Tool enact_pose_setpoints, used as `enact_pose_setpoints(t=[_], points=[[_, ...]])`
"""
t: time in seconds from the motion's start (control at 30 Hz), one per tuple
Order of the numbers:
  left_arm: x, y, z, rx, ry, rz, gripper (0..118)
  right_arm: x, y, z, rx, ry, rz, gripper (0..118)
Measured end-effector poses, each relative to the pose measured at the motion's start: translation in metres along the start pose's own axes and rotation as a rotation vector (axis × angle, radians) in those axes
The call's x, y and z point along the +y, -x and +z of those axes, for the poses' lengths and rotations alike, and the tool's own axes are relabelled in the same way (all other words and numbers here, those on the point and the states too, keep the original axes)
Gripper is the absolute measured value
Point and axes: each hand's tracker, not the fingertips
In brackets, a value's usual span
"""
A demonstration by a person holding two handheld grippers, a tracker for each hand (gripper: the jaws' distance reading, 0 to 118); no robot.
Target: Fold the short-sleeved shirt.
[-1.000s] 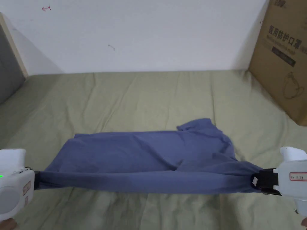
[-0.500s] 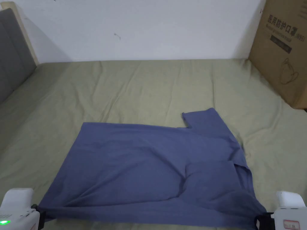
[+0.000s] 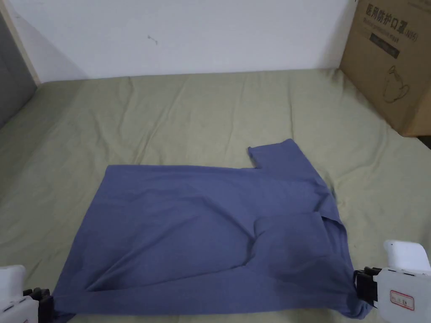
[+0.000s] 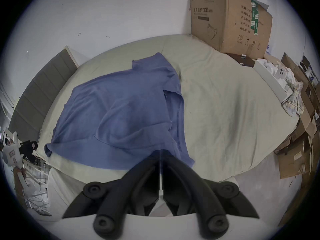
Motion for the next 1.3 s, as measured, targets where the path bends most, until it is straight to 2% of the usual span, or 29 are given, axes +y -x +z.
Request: enact_pose_setpoints(t=[0.07,0.2,0.3,0.33,0.37,0.4,0.43,0.47,0.5,0.6,0.73,0.87,1.03,1.07,1.17,1.2,1.23,1.3], points=[[0.001,-0.002,-0.004,-0.055,0.018,0.036,0,0.003,-0.002,-0.008,0.067,0.028,-0.016,1],[0.025,-0.013,-0.023,-0.08,0.02,0.046,0,0.024,-0.002,-0.024,0.07,0.043,-0.028,1],[0.073,-0.021,-0.046,-0.085,-0.003,0.018,3,0.057,0.001,-0.034,0.082,0.013,-0.022,1],[0.091,-0.022,-0.058,-0.093,-0.007,0.014,19,0.07,0.003,-0.039,0.079,-0.001,-0.018,1],[0.11,-0.023,-0.071,-0.105,-0.011,0.023,42,0.082,0.004,-0.047,0.078,-0.007,-0.007,1],[0.126,-0.023,-0.085,-0.107,-0.01,0.025,79,0.092,0.006,-0.054,0.077,-0.013,0.0,1],[0.148,-0.028,-0.104,-0.112,-0.01,0.033,102,0.103,0.007,-0.062,0.078,-0.018,0.003,1],[0.17,-0.029,-0.128,-0.109,0.002,0.038,107,0.113,0.004,-0.077,0.084,-0.019,0.006,1],[0.186,-0.029,-0.145,-0.113,0.024,0.036,100,0.121,-0.002,-0.094,0.087,-0.017,0.008,1],[0.242,-0.038,-0.196,-0.129,0.043,0.04,102,0.136,-0.001,-0.123,0.096,-0.003,0.016,1],[0.283,-0.053,-0.269,-0.042,0.098,-0.026,102,0.14,-0.007,-0.161,0.129,0.056,-0.016,1],[0.287,-0.059,-0.331,-0.054,0.198,-0.024,102,0.139,-0.017,-0.187,0.141,0.096,-0.03,1],[0.275,-0.06,-0.366,-0.057,0.254,-0.025,99,0.142,-0.037,-0.199,0.128,0.118,-0.022,1],[0.275,-0.059,-0.358,-0.061,0.22,0.006,92,0.143,-0.043,-0.2,0.128,0.116,-0.025,1],[0.279,-0.057,-0.348,-0.056,0.211,-0.019,53,0.145,-0.051,-0.201,0.119,0.111,-0.034,1],[0.281,-0.058,-0.346,-0.052,0.213,-0.033,30,0.146,-0.053,-0.202,0.116,0.11,-0.036,1],[0.281,-0.061,-0.336,-0.06,0.21,-0.043,3,0.147,-0.056,-0.204,0.111,0.108,-0.045,1],[0.282,-0.064,-0.333,-0.071,0.218,-0.035,3,0.15,-0.06,-0.208,0.12,0.109,-0.077,1]])
